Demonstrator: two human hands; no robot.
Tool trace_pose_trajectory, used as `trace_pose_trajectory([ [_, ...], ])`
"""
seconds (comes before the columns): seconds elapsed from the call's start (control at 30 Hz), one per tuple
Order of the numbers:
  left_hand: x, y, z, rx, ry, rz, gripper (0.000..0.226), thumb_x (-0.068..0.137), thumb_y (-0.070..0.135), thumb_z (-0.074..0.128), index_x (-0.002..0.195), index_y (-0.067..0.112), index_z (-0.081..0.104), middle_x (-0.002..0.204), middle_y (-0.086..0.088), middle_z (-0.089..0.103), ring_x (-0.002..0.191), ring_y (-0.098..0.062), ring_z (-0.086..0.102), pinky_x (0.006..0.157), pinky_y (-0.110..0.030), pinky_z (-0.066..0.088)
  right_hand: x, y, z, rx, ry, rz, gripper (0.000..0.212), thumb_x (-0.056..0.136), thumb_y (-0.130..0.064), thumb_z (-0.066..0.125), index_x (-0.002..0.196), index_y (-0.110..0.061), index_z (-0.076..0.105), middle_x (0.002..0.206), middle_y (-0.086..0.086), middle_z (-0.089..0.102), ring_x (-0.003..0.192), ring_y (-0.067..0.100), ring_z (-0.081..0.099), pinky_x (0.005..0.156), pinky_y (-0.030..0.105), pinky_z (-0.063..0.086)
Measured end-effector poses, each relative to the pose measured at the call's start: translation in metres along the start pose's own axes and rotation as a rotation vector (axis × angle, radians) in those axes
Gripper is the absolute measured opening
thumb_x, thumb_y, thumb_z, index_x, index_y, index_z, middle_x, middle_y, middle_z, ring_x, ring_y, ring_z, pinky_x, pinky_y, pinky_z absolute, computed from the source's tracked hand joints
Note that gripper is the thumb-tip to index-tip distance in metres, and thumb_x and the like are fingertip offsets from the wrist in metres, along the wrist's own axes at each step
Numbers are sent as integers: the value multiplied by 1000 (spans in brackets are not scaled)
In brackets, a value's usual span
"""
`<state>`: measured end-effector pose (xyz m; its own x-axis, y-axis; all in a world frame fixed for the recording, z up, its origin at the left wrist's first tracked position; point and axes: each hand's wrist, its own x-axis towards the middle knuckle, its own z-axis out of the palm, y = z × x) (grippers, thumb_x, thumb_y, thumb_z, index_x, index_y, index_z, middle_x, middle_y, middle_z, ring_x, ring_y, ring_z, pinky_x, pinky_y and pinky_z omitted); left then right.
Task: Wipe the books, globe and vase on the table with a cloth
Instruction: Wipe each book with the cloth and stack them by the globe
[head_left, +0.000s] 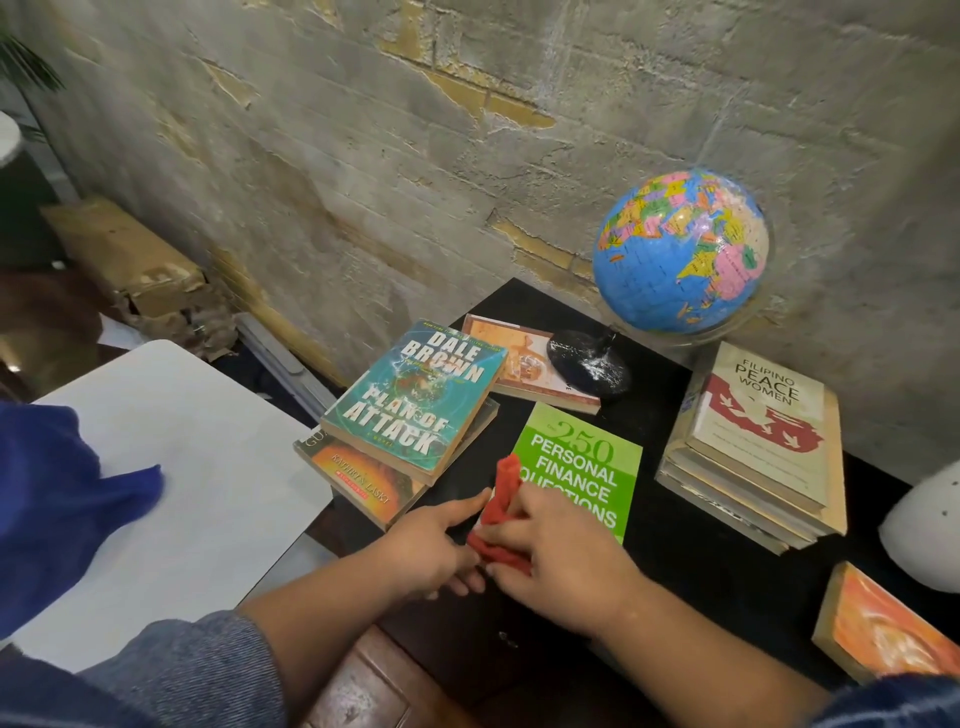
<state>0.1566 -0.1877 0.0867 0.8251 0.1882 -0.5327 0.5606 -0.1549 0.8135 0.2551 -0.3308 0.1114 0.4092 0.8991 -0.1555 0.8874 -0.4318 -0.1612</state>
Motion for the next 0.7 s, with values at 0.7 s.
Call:
trace_pose_trajectory([
  [0.7,-1,4,-1,-34,25,-4,57,96,10,52,144,34,34,72,-6,63,54,-8,53,41,-9,36,78,82,-9,86,182,485,42,93,-48,51,131,-31,58,138,-9,40,117,27,37,103,38,37],
])
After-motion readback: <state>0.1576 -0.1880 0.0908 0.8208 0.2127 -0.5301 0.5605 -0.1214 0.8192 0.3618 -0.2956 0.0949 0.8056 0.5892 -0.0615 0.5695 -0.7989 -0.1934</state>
